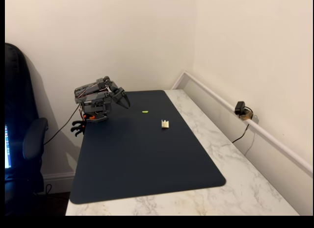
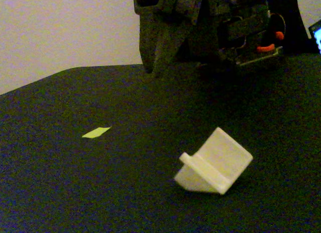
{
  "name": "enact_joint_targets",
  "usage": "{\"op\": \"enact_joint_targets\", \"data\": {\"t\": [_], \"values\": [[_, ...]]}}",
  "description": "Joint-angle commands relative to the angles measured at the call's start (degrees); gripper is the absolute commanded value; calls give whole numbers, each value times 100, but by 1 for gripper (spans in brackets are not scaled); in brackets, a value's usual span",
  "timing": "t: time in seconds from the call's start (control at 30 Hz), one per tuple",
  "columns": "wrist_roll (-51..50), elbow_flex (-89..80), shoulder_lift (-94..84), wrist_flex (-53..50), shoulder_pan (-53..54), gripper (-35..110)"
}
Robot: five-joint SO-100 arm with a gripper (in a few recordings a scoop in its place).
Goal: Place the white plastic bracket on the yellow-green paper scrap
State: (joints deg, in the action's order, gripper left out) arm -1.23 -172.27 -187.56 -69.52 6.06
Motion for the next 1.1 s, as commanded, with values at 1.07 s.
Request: {"op": "enact_joint_targets", "data": {"t": [1.07], "values": [[-167, 141, -176, -308, 132, 3]]}}
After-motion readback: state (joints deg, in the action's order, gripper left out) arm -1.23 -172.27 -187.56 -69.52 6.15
